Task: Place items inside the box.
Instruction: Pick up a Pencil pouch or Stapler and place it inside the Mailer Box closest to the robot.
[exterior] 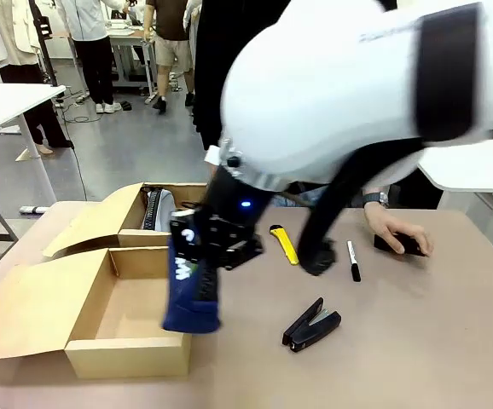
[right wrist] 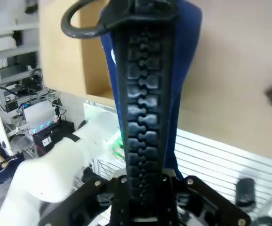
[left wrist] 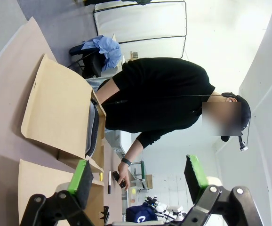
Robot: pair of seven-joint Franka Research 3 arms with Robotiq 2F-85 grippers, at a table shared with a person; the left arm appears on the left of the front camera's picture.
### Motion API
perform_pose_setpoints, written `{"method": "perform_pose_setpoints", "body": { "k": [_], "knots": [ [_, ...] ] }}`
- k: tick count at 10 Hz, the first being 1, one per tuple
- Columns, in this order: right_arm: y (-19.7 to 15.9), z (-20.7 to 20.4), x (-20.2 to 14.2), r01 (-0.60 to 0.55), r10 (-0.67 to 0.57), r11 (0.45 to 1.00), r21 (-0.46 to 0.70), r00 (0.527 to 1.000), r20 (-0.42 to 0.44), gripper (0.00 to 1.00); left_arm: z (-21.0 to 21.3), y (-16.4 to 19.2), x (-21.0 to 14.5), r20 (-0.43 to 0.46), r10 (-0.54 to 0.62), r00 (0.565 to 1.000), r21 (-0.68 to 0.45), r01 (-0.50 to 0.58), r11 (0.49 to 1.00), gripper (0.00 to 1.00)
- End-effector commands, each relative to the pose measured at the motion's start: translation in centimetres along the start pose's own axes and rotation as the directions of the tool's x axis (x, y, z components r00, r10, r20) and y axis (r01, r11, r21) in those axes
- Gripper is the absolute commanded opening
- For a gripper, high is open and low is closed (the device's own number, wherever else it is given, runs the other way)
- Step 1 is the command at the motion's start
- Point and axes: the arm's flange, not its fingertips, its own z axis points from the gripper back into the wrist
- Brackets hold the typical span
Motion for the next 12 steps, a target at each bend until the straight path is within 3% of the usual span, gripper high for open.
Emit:
{"method": "perform_pose_setpoints", "body": {
  "k": [1, 2, 3, 5, 7, 10, 12],
  "knots": [
    [5.4, -3.6, 2.1, 0.015, -0.014, 1.0, -0.027, 0.999, 0.042, 0.08, 0.0, -0.2, -0.2, 0.003, -0.007, 1.0, -0.021, 0.008, 1.0, 1.0],
    [7.4, -5.3, 3.0, 0.004, -0.001, 0.999, -0.05, 0.998, 0.066, 0.08, 0.0, -0.2, -0.2, 0.003, -0.007, 1.0, -0.021, 0.008, 1.0, 1.0],
    [8.8, -6.6, 3.8, -0.057, 0.061, 0.995, -0.076, 0.997, 0.053, 0.08, 0.0, -0.2, -0.2, 0.003, -0.007, 1.0, -0.021, 0.008, 1.0, 1.0],
    [10.7, -9.6, 5.6, -0.075, 0.078, 0.991, -0.108, 0.996, 0.03, 0.08, 0.0, -0.2, -0.2, 0.003, -0.007, 1.0, -0.021, 0.008, 1.0, 1.0],
    [11.2, -12.9, 6.8, -0.083, 0.081, 0.992, -0.097, 0.996, -0.021, 0.08, 0.0, -0.2, -0.2, 0.003, -0.007, 1.0, -0.021, 0.008, 1.0, 1.0],
    [10.5, -17.0, 7.5, -0.038, 0.029, 0.975, -0.217, 0.999, -0.041, 0.08, 0.0, -0.2, -0.2, 0.003, -0.007, 1.0, -0.021, 0.008, 1.0, 1.0],
    [9.0, -19.1, 7.9, -0.015, -0.004, 0.971, -0.239, 0.997, -0.077, 0.08, 0.0, -0.2, -0.2, 0.003, -0.007, 1.0, -0.021, 0.008, 1.0, 1.0]
  ]
}}
